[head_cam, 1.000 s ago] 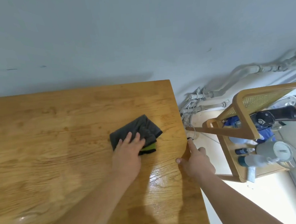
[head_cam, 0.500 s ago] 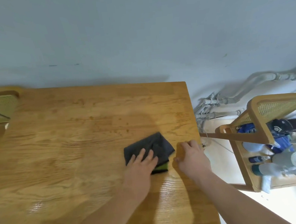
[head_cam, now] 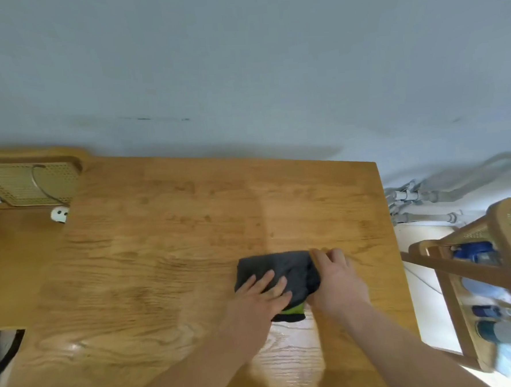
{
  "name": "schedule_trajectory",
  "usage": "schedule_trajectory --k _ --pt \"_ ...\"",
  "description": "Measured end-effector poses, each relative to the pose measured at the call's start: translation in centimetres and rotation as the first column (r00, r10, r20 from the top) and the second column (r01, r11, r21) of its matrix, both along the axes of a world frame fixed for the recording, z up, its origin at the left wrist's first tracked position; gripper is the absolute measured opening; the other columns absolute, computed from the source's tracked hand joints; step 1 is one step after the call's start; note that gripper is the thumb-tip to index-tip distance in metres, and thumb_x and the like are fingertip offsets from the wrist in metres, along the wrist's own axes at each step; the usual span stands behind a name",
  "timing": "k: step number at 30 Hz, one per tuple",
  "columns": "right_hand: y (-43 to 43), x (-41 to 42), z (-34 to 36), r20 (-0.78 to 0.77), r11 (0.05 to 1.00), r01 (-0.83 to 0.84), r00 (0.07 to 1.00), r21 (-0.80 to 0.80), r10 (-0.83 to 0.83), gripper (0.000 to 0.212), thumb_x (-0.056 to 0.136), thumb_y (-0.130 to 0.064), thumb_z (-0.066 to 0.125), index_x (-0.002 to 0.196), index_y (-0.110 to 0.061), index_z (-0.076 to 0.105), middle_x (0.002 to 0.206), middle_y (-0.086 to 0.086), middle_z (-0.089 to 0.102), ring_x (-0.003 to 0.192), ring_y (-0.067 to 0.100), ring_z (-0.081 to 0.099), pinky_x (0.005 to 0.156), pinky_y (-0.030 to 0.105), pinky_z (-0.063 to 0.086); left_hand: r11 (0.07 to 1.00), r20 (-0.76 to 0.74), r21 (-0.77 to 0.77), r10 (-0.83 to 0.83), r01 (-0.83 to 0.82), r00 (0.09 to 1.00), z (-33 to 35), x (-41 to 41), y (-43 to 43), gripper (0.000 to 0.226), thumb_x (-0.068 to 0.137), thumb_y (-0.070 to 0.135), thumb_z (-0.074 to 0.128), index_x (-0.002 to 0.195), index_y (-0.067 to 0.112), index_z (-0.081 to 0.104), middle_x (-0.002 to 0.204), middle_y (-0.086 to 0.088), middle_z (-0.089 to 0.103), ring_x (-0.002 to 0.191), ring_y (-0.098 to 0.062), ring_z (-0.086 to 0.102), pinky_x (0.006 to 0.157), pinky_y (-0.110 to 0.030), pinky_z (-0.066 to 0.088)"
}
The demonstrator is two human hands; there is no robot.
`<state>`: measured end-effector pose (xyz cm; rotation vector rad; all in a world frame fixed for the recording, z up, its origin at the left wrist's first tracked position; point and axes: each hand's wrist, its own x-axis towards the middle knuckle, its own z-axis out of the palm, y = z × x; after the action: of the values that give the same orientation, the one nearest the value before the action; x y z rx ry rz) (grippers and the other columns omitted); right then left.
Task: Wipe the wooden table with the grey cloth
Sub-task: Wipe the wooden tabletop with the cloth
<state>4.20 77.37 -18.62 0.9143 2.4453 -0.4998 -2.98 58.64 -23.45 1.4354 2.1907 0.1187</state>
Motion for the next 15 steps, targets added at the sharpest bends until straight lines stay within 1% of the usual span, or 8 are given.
schedule_trajectory --k 2,4,6,8,10,11,13,15 --pt "-0.8 -0.8 -0.2 0.069 1.0 -0.017 0.998 0.013 0.016 0.11 0.065 -0.044 0.09 0.153 -0.03 0.025 0.146 -0.001 0.027 0.137 0.024 0.03 0.093 0.039 0.055 0.99 -0.014 -0.019 -0.137 0.137 0.99 -0.2 -3.4 -0.8 0.078 0.099 -0.001 0.043 0.16 0.037 0.013 0.17 0.014 -0.003 0.153 -0.009 -0.014 0.127 -0.039 -0.005" --pt "-1.6 -1.1 -0.6 0.101 0.999 -0.01 0.995 0.044 0.006 0.116 0.063 -0.048 0.092 0.154 -0.025 0.023 0.146 0.0 0.025 0.136 0.026 0.028 0.093 0.037 0.055 0.99 -0.043 -0.031 -0.14 0.138 0.989 0.0 -7.4 -0.7 0.077 0.098 0.001 0.046 0.158 0.04 0.018 0.169 0.016 0.001 0.154 -0.007 -0.008 0.124 -0.036 -0.005" --pt "-2.1 -1.3 -1.1 0.126 0.997 -0.005 0.992 0.077 -0.005 0.123 0.064 -0.049 0.092 0.157 -0.022 0.017 0.149 0.0 0.022 0.137 0.027 0.026 0.09 0.035 0.057 0.994 -0.034 0.033 0.106 -0.105 0.994 0.1 -10.2 0.0 0.075 0.098 0.003 0.05 0.158 0.04 0.023 0.168 0.018 0.006 0.155 -0.006 -0.003 0.126 -0.034 -0.003" --pt "-2.3 -2.0 -1.3 0.15 0.996 0.011 0.988 0.089 -0.024 0.124 0.062 -0.046 0.094 0.157 -0.022 0.018 0.15 0.001 0.02 0.138 0.029 0.025 0.086 0.034 0.058 0.948 -0.04 0.117 0.302 -0.295 0.953 0.1 -10.3 1.1 0.074 0.098 0.004 0.051 0.158 0.038 0.025 0.168 0.016 0.009 0.156 -0.01 0.0 0.128 -0.036 0.002" --pt "-2.5 -2.7 -1.2 0.187 0.993 0.016 0.982 0.113 -0.037 0.121 0.062 -0.042 0.096 0.154 -0.02 0.021 0.149 0.003 0.021 0.137 0.03 0.025 0.085 0.035 0.056 0.939 -0.04 0.13 0.327 -0.32 0.944 0.0 -8.3 1.8 0.071 0.099 0.005 0.05 0.159 0.033 0.024 0.169 0.01 0.01 0.157 -0.017 0.0 0.128 -0.039 0.001" --pt "-2.6 -2.9 -1.3 0.197 0.992 0.013 0.98 0.125 -0.038 0.119 0.062 -0.041 0.096 0.153 -0.019 0.023 0.148 0.004 0.022 0.136 0.03 0.026 0.085 0.034 0.056 0.955 -0.023 0.117 0.275 -0.271 0.961 -0.3 -7.1 1.7 0.071 0.1 0.006 0.049 0.16 0.032 0.021 0.169 0.01 0.007 0.157 -0.018 -0.003 0.127 -0.039 -0.001" --pt "-2.8 -2.9 -1.5 0.191 0.989 0.006 0.981 0.144 -0.034 0.119 0.061 -0.038 0.096 0.152 -0.017 0.024 0.144 0.005 0.026 0.134 0.03 0.028 0.084 0.034 0.056 0.993 0.015 0.099 0.061 -0.062 0.998 -0.7 -6.1 0.7 0.072 0.1 0.007 0.05 0.16 0.032 0.019 0.169 0.01 0.004 0.155 -0.017 -0.01 0.126 -0.039 -0.005" --pt "-2.8 -2.7 -1.7 0.178 0.99 0.009 0.983 0.142 -0.034 0.122 0.061 -0.037 0.096 0.155 -0.016 0.021 0.143 0.005 0.026 0.133 0.03 0.028 0.086 0.033 0.057 0.981 -0.005 0.143 -0.135 0.134 0.991 -0.6 -8.2 0.0 0.073 0.097 0.015 0.06 0.159 0.034 0.027 0.167 0.012 0.012 0.154 -0.013 -0.004 0.127 -0.039 0.006"
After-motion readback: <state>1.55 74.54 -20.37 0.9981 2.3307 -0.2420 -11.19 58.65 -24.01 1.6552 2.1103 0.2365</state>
